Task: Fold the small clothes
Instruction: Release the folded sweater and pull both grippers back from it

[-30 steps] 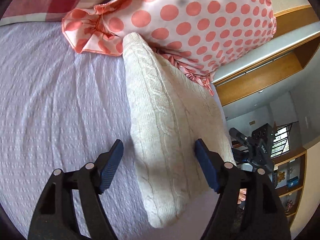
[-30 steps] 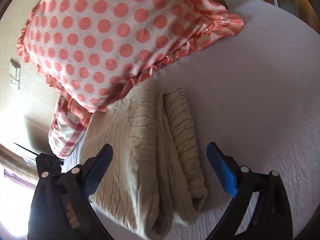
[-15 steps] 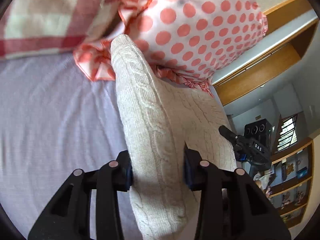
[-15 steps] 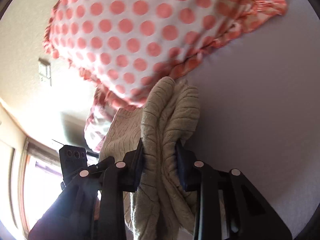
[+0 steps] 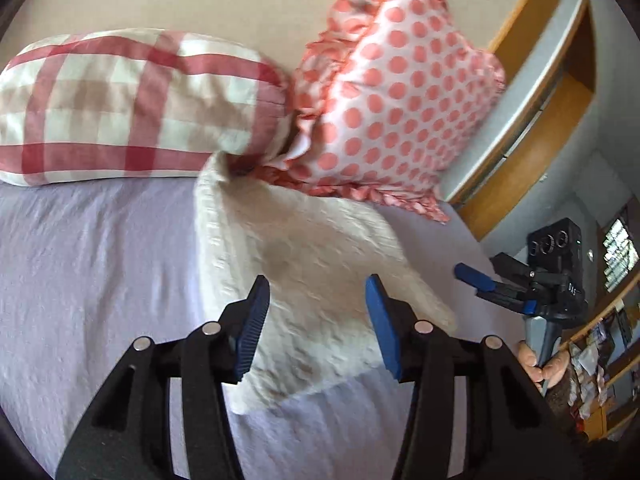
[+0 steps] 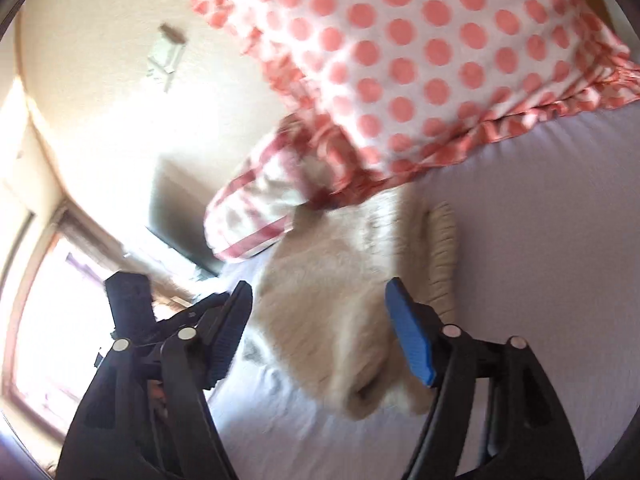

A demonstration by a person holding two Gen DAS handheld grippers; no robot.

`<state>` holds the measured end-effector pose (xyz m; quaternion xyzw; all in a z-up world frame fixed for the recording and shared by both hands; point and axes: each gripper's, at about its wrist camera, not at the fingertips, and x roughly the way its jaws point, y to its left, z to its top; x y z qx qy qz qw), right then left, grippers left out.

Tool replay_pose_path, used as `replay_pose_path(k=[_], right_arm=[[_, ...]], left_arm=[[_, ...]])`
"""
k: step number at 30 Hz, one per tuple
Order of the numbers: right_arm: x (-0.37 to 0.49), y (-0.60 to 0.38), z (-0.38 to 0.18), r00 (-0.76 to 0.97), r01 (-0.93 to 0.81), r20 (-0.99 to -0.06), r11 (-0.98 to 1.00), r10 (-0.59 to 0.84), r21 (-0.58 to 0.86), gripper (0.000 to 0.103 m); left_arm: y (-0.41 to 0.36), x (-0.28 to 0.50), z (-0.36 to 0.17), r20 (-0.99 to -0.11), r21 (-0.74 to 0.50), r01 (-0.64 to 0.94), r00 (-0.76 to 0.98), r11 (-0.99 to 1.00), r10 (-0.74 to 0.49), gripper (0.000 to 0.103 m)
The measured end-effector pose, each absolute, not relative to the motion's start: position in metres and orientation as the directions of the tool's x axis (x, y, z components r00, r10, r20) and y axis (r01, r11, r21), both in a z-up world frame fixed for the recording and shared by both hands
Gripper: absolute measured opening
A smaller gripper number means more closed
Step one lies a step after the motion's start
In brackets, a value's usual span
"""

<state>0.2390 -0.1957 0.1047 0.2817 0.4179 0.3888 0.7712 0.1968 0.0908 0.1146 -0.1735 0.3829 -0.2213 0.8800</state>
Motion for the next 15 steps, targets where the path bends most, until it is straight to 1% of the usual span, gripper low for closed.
replay_pose_path(k=[1, 2, 4, 5, 6, 7, 9, 10, 11, 12, 13, 15], right_arm=[[0.236, -0.183, 0.102, 0.311, -0.378, -0.436, 0.530, 0.845, 0.759, 0.082], [0.237, -0.171, 0.096, 0.287, -0.374, -0.473, 0.552, 0.833, 0.746, 0.083], [0.245, -0.162, 0.073, 0.297, -0.304, -0.605, 0.673, 0.739, 0.674, 0.084], [0.250, -0.162, 0.058, 0.286, -0.255, -0.642, 0.702, 0.711, 0.665, 0.082], [0.253, -0.167, 0.050, 0.301, -0.241, -0.610, 0.677, 0.733, 0.695, 0.078], [0.254, -0.170, 0.051, 0.306, -0.234, -0.597, 0.666, 0.742, 0.708, 0.077], [0.241, -0.173, 0.065, 0.317, -0.247, -0.614, 0.689, 0.722, 0.682, 0.078], [0.226, -0.177, 0.078, 0.348, -0.279, -0.624, 0.713, 0.700, 0.644, 0.083], [0.213, -0.177, 0.089, 0.392, -0.308, -0.636, 0.747, 0.664, 0.589, 0.088], [0.198, -0.178, 0.098, 0.435, -0.322, -0.650, 0.782, 0.623, 0.534, 0.100], [0.185, -0.177, 0.105, 0.475, -0.320, -0.667, 0.819, 0.573, 0.476, 0.102], [0.163, -0.177, 0.106, 0.523, -0.301, -0.704, 0.877, 0.480, 0.374, 0.102]], left_arm=[[0.078, 0.196, 0.112, -0.597, -0.483, 0.283, 0.586, 0.829, -0.548, 0.057], [0.067, 0.199, 0.106, -0.616, -0.479, 0.292, 0.560, 0.828, -0.554, 0.058], [0.046, 0.210, 0.086, -0.686, -0.434, 0.263, 0.525, 0.862, -0.505, 0.058], [0.039, 0.216, 0.074, -0.713, -0.409, 0.254, 0.511, 0.876, -0.481, 0.057], [0.038, 0.214, 0.070, -0.717, -0.370, 0.264, 0.529, 0.891, -0.455, 0.055], [0.031, 0.211, 0.072, -0.722, -0.312, 0.278, 0.552, 0.908, -0.417, 0.055], [0.026, 0.197, 0.078, -0.730, -0.263, 0.299, 0.560, 0.917, -0.392, 0.057], [0.027, 0.185, 0.083, -0.719, -0.263, 0.320, 0.564, 0.910, -0.406, 0.062], [0.031, 0.173, 0.085, -0.707, -0.260, 0.337, 0.572, 0.905, -0.416, 0.066], [0.035, 0.159, 0.086, -0.704, -0.243, 0.339, 0.582, 0.909, -0.406, 0.074], [0.040, 0.148, 0.084, -0.711, -0.216, 0.329, 0.592, 0.919, -0.379, 0.087], [0.048, 0.130, 0.078, -0.735, -0.142, 0.291, 0.609, 0.946, -0.298, 0.095]])
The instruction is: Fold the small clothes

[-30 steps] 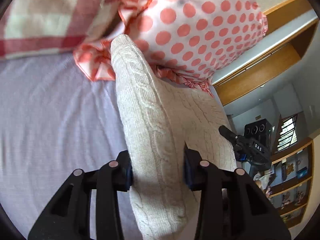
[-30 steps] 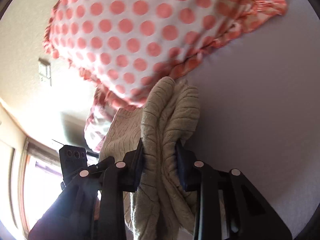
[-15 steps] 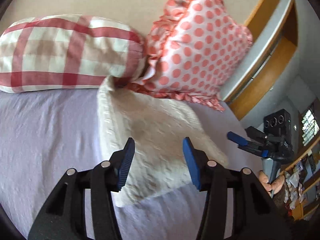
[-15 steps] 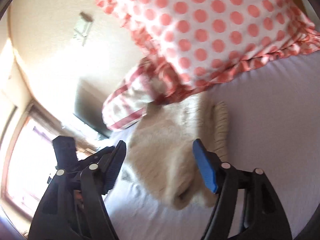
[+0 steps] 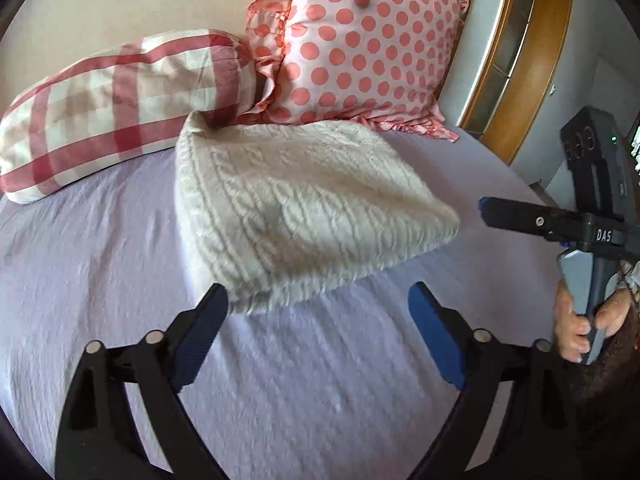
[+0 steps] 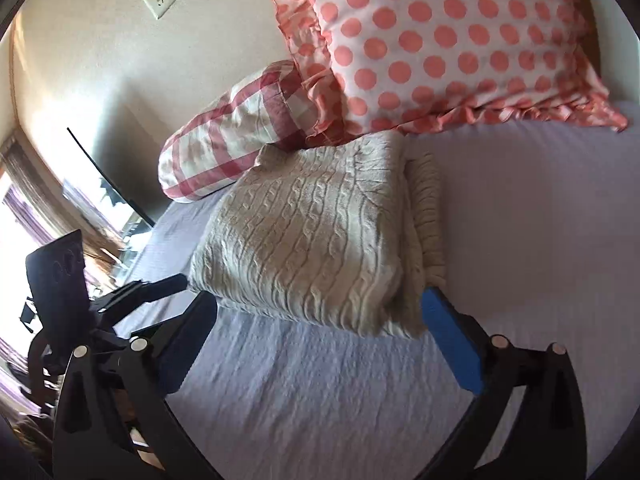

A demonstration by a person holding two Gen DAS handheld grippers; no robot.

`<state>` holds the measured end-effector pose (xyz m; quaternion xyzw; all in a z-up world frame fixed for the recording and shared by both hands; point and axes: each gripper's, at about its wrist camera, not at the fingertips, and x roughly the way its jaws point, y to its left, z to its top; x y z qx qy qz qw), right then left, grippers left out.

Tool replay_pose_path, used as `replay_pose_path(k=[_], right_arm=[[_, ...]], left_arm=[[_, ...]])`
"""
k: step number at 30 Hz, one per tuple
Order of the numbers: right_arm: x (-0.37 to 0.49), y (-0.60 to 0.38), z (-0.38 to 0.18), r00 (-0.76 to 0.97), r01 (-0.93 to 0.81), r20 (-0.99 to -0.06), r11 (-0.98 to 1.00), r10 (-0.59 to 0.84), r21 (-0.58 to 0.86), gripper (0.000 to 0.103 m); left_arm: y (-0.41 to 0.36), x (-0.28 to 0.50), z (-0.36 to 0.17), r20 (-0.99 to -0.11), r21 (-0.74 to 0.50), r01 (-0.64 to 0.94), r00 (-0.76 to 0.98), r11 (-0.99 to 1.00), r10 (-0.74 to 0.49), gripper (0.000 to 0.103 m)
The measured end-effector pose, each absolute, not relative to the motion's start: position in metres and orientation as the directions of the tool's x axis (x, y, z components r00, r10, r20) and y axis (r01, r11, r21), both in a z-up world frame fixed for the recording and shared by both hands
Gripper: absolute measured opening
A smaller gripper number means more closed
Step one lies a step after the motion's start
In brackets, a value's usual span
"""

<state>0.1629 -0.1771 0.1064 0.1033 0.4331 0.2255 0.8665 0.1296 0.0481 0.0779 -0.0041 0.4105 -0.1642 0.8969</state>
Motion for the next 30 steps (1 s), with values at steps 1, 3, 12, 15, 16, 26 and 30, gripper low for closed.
replay_pose_path(k=[1, 3, 12, 15, 16, 26, 30], right_arm=[[0.157, -0.174, 0.102, 0.520, -0.288, -0.728, 0.894, 0.446, 0.342, 0.102], [0.154, -0.169, 0.085, 0.486, -0.276, -0.773, 0.911, 0.407, 0.306, 0.102], [0.146, -0.140, 0.052, 0.457, -0.262, -0.860, 0.958, 0.227, 0.114, 0.102], [0.144, -0.127, 0.050, 0.467, -0.260, -0.872, 0.965, 0.147, 0.024, 0.102], [0.143, -0.128, 0.050, 0.467, -0.249, -0.873, 0.968, 0.144, 0.026, 0.102], [0.144, -0.129, 0.049, 0.467, -0.243, -0.872, 0.970, 0.144, 0.030, 0.102], [0.144, -0.129, 0.049, 0.468, -0.242, -0.872, 0.970, 0.143, 0.029, 0.102]], left_arm=[[0.050, 0.124, 0.073, -0.750, -0.101, 0.270, 0.611, 0.957, -0.252, 0.096], [0.049, 0.119, 0.063, -0.778, -0.042, 0.242, 0.601, 0.969, -0.183, 0.097], [0.058, 0.127, 0.033, -0.844, 0.015, 0.162, 0.531, 0.987, -0.075, 0.097], [0.062, 0.131, 0.031, -0.847, 0.011, 0.129, 0.529, 0.992, -0.060, 0.100], [0.063, 0.131, 0.031, -0.847, 0.013, 0.121, 0.529, 0.993, -0.054, 0.101], [0.065, 0.130, 0.031, -0.847, 0.013, 0.116, 0.529, 0.993, -0.051, 0.101], [0.065, 0.129, 0.031, -0.847, 0.013, 0.116, 0.529, 0.993, -0.050, 0.101]])
